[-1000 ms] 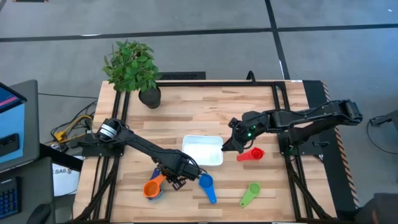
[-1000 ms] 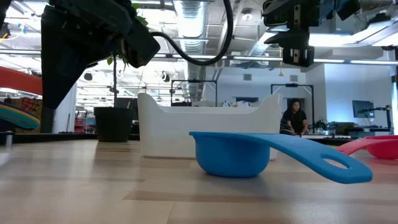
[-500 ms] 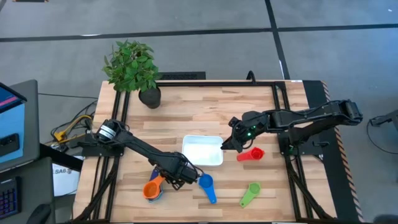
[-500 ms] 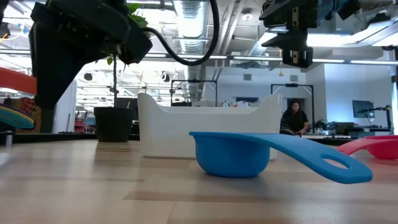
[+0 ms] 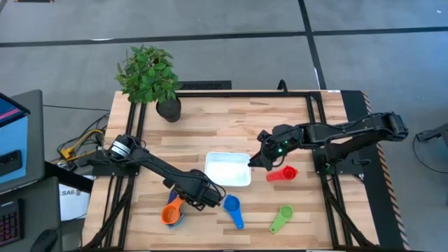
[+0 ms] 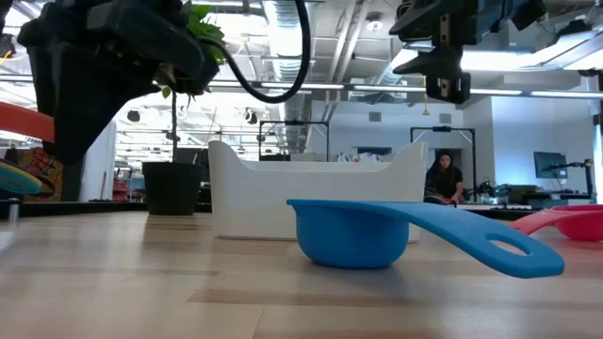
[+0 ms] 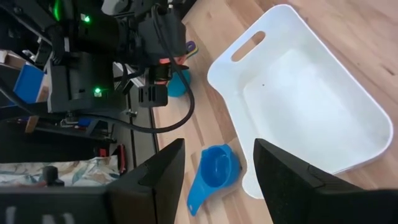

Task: Nest measuring cups in basket
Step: Stack the orange measuring cup into the purple measuring cup

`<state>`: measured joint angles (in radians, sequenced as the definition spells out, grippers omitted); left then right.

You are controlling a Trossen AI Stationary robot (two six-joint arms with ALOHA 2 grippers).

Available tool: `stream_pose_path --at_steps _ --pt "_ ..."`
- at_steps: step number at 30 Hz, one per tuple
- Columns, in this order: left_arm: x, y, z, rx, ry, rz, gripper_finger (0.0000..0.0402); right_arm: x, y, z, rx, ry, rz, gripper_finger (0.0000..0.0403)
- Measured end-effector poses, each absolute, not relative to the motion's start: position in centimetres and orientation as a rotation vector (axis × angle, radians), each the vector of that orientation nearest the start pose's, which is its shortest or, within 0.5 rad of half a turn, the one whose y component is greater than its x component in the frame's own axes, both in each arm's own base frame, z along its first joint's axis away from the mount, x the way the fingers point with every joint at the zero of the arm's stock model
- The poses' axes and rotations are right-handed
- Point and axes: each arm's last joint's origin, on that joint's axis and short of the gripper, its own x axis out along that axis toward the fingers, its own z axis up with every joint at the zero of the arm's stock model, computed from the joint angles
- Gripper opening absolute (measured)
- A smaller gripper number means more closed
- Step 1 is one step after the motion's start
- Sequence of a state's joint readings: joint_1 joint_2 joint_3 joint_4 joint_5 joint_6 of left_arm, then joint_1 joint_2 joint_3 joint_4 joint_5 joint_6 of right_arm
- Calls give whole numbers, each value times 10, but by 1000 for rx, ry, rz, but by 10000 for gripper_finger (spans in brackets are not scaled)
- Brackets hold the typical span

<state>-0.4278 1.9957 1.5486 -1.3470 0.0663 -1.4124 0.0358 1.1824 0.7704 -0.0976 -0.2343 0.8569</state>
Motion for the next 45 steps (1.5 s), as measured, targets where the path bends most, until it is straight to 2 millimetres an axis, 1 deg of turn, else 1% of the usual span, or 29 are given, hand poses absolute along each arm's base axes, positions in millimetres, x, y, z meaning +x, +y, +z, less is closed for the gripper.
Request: stream_pose_path --at_steps 7,15,24,33,38,40,42,45 --pt "317 -150 199 -696 1615 990 123 252 15 258 883 590 26 214" --pt "302 -152 204 -651 1648 1170 123 252 14 258 869 589 29 216" --pt "296 -156 205 -714 1651 1295 123 252 13 258 850 586 29 218" --pt "294 -158 206 -711 1660 1294 123 250 13 255 845 620 16 215" --pt "292 -163 205 -680 1632 1287 123 249 13 252 835 638 -27 215" --pt "294 -165 204 -669 1580 1255 123 249 12 252 827 634 -49 215" --pt "300 -166 202 -645 1507 1177 123 249 11 252 819 631 -59 214" --pt "310 -166 209 -597 1406 1086 123 249 11 252 813 626 -69 213"
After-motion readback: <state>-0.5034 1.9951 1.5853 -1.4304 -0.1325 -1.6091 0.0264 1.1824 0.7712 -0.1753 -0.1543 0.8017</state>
